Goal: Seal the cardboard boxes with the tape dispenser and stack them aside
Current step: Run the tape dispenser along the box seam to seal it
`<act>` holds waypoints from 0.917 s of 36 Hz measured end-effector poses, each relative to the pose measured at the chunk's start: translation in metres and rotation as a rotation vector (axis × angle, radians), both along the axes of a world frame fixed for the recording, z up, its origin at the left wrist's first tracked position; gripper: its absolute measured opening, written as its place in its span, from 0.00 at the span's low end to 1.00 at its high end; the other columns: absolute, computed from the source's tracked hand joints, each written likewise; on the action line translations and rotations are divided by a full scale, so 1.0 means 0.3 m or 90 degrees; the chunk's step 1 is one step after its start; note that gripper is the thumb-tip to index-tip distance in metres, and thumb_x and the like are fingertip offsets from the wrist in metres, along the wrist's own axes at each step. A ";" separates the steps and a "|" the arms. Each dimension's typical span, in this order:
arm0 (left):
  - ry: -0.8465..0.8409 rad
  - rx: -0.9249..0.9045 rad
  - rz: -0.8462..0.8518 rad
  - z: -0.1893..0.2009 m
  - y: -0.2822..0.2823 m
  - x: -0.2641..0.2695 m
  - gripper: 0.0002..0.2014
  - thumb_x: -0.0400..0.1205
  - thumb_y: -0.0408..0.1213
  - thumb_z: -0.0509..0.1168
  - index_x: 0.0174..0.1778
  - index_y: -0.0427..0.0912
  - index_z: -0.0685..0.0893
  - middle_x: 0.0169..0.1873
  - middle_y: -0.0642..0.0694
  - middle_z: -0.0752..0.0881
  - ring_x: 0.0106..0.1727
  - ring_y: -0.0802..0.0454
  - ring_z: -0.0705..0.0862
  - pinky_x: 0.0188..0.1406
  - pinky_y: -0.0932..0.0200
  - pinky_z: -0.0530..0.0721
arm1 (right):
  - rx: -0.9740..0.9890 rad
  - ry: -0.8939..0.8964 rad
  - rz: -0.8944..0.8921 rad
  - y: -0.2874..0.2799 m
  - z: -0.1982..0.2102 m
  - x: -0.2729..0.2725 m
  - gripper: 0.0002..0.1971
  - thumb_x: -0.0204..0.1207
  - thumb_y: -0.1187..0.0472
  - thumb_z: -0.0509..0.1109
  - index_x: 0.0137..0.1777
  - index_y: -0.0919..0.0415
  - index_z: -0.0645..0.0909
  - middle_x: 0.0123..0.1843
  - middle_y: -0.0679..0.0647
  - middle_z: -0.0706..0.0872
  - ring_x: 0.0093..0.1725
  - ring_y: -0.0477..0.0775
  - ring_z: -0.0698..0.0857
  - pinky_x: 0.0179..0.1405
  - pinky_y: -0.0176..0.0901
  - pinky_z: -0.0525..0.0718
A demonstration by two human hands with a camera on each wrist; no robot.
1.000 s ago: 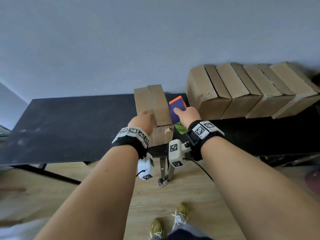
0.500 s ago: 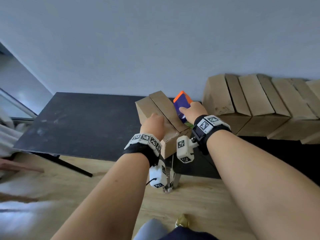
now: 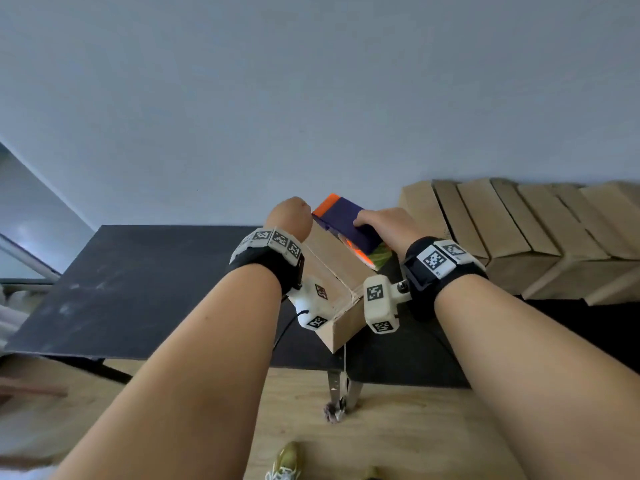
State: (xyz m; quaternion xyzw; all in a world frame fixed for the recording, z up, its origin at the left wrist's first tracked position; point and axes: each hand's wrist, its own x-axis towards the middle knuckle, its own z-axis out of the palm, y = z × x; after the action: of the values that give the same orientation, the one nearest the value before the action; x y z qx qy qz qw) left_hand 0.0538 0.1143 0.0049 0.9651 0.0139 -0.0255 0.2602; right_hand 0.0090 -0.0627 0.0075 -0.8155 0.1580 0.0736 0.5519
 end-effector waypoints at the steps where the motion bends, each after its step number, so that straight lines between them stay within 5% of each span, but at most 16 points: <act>1: 0.020 -0.033 0.022 0.011 -0.004 -0.001 0.15 0.86 0.28 0.51 0.64 0.30 0.78 0.64 0.34 0.80 0.65 0.38 0.78 0.59 0.51 0.75 | 0.017 0.002 -0.003 0.001 0.001 -0.006 0.08 0.67 0.54 0.75 0.39 0.59 0.84 0.38 0.53 0.85 0.37 0.53 0.81 0.41 0.45 0.74; 6: 0.075 -0.104 0.041 0.005 0.061 0.059 0.13 0.85 0.24 0.52 0.65 0.27 0.71 0.60 0.29 0.80 0.62 0.33 0.80 0.51 0.47 0.77 | 0.090 0.011 -0.021 0.043 -0.003 -0.020 0.14 0.66 0.52 0.75 0.46 0.61 0.87 0.46 0.57 0.91 0.46 0.58 0.87 0.51 0.49 0.82; 8: 0.110 -0.223 0.057 0.007 0.078 0.075 0.09 0.87 0.32 0.53 0.53 0.32 0.76 0.49 0.35 0.84 0.52 0.37 0.83 0.47 0.47 0.81 | 0.125 0.015 -0.029 0.062 -0.007 -0.021 0.19 0.61 0.48 0.75 0.48 0.61 0.88 0.45 0.57 0.92 0.46 0.58 0.88 0.51 0.51 0.82; 10: 0.137 -0.328 0.068 0.011 0.089 0.089 0.17 0.89 0.44 0.52 0.38 0.41 0.76 0.39 0.44 0.83 0.40 0.44 0.83 0.38 0.53 0.83 | 0.176 0.012 -0.047 0.085 -0.006 -0.025 0.20 0.62 0.46 0.74 0.47 0.60 0.88 0.41 0.55 0.91 0.43 0.57 0.87 0.47 0.49 0.81; 12: 0.155 -0.357 0.066 0.034 0.097 0.107 0.16 0.88 0.43 0.54 0.34 0.45 0.74 0.37 0.46 0.82 0.35 0.50 0.82 0.28 0.62 0.81 | 0.217 0.010 -0.069 0.106 -0.006 -0.020 0.22 0.62 0.45 0.76 0.49 0.61 0.89 0.42 0.57 0.92 0.42 0.57 0.88 0.47 0.50 0.82; 15: 0.163 -0.353 0.046 0.054 0.115 0.131 0.14 0.86 0.38 0.58 0.33 0.45 0.75 0.36 0.47 0.82 0.31 0.55 0.82 0.23 0.67 0.78 | 0.233 0.006 -0.085 0.136 -0.001 -0.015 0.27 0.61 0.44 0.80 0.53 0.64 0.88 0.46 0.62 0.92 0.42 0.59 0.89 0.50 0.52 0.85; 18: 0.181 -0.368 0.040 0.064 0.135 0.151 0.13 0.85 0.39 0.59 0.35 0.42 0.76 0.43 0.42 0.83 0.31 0.51 0.82 0.28 0.64 0.81 | 0.229 0.002 -0.100 0.159 0.010 -0.014 0.29 0.59 0.45 0.82 0.54 0.66 0.88 0.49 0.64 0.92 0.43 0.59 0.89 0.52 0.54 0.86; 22: 0.280 -0.380 0.061 0.072 0.157 0.135 0.22 0.86 0.51 0.54 0.49 0.33 0.80 0.43 0.37 0.87 0.36 0.41 0.85 0.38 0.56 0.82 | 0.232 0.007 -0.104 0.167 0.014 -0.005 0.31 0.54 0.43 0.83 0.53 0.64 0.89 0.48 0.62 0.92 0.50 0.64 0.90 0.60 0.59 0.85; 25: 0.314 -0.423 0.041 0.070 0.171 0.135 0.26 0.87 0.53 0.49 0.46 0.34 0.82 0.39 0.38 0.89 0.34 0.42 0.84 0.33 0.59 0.78 | 0.236 0.005 -0.110 0.171 0.012 -0.002 0.31 0.52 0.43 0.83 0.52 0.64 0.89 0.47 0.62 0.92 0.48 0.63 0.90 0.63 0.61 0.83; 29: 0.299 -0.453 0.040 0.075 0.180 0.144 0.16 0.86 0.47 0.58 0.42 0.39 0.81 0.30 0.45 0.88 0.34 0.45 0.83 0.33 0.62 0.79 | 0.254 -0.004 -0.117 0.189 0.025 -0.014 0.23 0.64 0.49 0.82 0.53 0.66 0.88 0.46 0.61 0.92 0.42 0.58 0.88 0.51 0.54 0.86; 33: 0.306 -0.467 0.046 0.072 0.187 0.162 0.09 0.85 0.41 0.60 0.46 0.40 0.81 0.40 0.42 0.87 0.31 0.49 0.84 0.25 0.67 0.79 | 0.267 -0.005 -0.107 0.189 0.018 -0.016 0.16 0.73 0.56 0.77 0.54 0.68 0.86 0.42 0.60 0.90 0.35 0.53 0.87 0.35 0.39 0.85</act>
State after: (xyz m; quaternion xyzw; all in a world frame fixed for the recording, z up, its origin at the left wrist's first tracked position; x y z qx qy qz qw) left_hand 0.1025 0.1705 0.0266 0.7746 0.0975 -0.2435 0.5755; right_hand 0.0041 -0.0060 0.0129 -0.6671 0.2047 0.0552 0.7142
